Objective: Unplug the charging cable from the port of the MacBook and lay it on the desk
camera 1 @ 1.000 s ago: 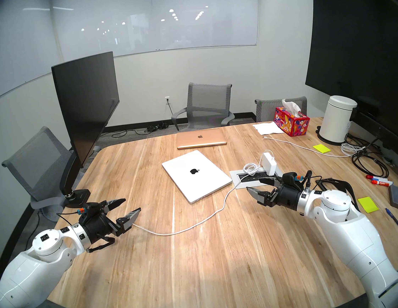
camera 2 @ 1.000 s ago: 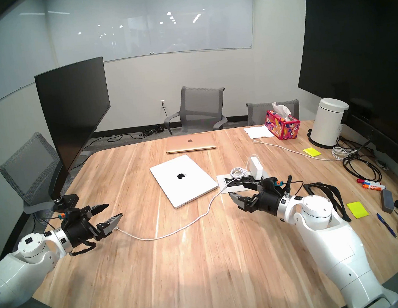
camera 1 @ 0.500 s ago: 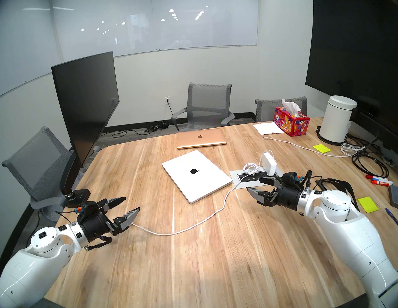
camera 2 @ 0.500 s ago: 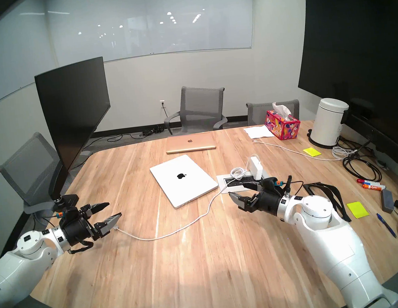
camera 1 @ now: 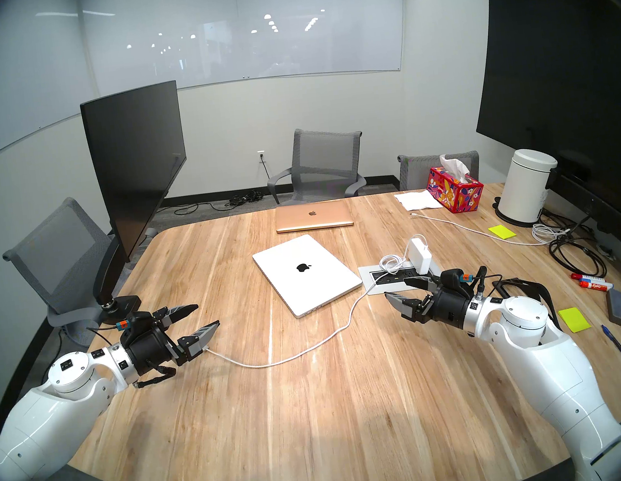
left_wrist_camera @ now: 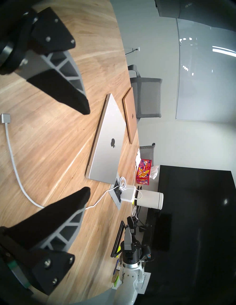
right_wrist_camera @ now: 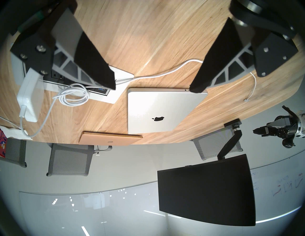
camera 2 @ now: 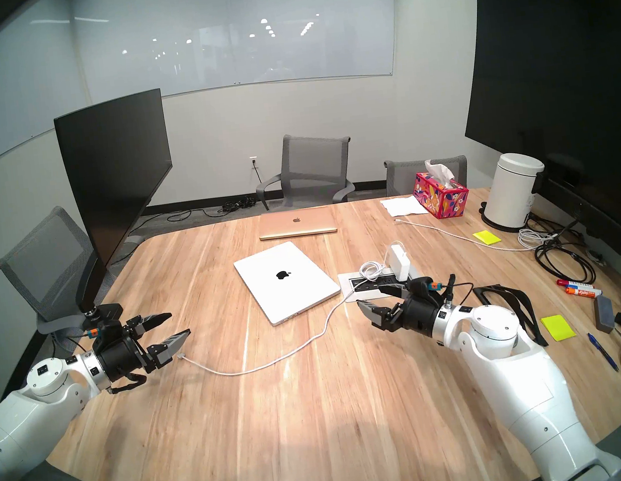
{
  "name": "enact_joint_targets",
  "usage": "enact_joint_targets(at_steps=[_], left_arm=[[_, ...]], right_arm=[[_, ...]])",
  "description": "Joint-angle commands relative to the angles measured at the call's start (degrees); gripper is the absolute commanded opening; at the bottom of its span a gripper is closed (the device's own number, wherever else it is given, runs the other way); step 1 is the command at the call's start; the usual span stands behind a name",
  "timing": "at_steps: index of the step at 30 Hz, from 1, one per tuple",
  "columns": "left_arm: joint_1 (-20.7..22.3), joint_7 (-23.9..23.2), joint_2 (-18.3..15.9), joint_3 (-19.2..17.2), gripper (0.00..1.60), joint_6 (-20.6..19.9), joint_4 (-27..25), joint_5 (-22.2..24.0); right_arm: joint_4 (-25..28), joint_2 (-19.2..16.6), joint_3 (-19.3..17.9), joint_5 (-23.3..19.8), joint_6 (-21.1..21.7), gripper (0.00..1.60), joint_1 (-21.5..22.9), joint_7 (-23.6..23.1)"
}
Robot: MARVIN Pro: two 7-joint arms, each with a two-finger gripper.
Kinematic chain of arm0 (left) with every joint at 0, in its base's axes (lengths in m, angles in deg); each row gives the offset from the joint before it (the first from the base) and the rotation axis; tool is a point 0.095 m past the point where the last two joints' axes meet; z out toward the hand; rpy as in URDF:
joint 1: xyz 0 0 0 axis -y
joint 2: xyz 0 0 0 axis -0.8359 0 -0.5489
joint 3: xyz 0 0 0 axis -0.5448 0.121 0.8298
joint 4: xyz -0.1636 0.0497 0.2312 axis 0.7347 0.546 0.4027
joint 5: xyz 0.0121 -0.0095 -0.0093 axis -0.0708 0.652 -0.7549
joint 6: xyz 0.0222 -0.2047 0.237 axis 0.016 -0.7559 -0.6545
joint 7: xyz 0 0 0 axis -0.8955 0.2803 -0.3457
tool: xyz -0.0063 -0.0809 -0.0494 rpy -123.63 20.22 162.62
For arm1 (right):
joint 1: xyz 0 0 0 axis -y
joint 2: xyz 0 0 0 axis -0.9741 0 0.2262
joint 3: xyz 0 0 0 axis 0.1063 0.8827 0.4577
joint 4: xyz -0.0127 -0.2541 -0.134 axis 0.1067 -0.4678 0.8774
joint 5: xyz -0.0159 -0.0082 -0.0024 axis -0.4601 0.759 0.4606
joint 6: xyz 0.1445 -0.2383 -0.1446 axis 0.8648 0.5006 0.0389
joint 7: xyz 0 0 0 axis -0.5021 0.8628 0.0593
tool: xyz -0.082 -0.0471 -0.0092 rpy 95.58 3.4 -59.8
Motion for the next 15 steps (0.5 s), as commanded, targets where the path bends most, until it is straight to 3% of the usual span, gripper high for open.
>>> enact_joint_targets(at_steps=[1,15], left_arm=[[0.42,0.07,-0.01,-0.51,1.60,0.44,-0.40,0.10],[0.43,0.04,0.03,-0.53,1.60,0.42,-0.39,0.08]], right_arm=[[0.93,-0.13,-0.32,-0.09,0.11,1.60,0.48,0.10],[0.93,-0.13,-0.32,-0.09,0.11,1.60,0.48,0.10]])
